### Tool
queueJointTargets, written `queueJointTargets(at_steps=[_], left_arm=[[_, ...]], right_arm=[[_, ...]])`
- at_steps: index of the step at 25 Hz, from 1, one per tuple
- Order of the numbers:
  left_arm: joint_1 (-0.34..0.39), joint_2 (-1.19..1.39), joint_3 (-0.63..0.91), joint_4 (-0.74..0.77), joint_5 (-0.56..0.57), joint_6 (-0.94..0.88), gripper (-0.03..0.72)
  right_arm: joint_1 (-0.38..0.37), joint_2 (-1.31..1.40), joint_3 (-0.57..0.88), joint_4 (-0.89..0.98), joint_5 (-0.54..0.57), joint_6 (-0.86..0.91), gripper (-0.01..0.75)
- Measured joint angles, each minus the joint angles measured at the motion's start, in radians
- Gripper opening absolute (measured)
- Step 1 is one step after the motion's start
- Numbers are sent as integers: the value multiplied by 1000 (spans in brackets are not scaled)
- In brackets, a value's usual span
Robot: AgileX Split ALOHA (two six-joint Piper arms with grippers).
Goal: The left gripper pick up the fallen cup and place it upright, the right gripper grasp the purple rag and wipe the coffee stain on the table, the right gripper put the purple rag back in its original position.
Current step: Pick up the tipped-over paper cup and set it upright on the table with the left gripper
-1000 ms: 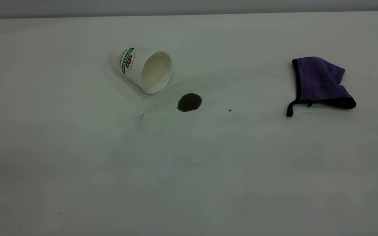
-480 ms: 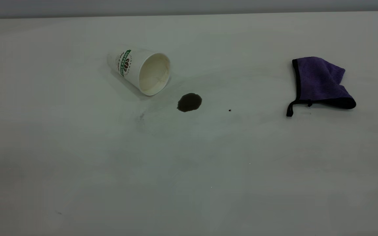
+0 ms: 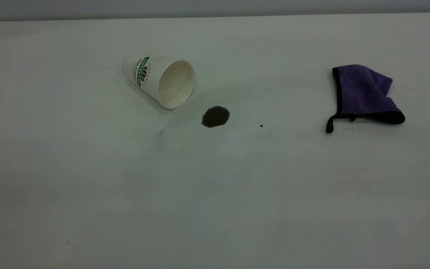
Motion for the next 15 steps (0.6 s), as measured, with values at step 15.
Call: queueJointTargets(at_steps=[15], left_arm=[[2,805,-232,207,-374,-27,543]], right_arm=[[0,0,0,0,0,0,238]])
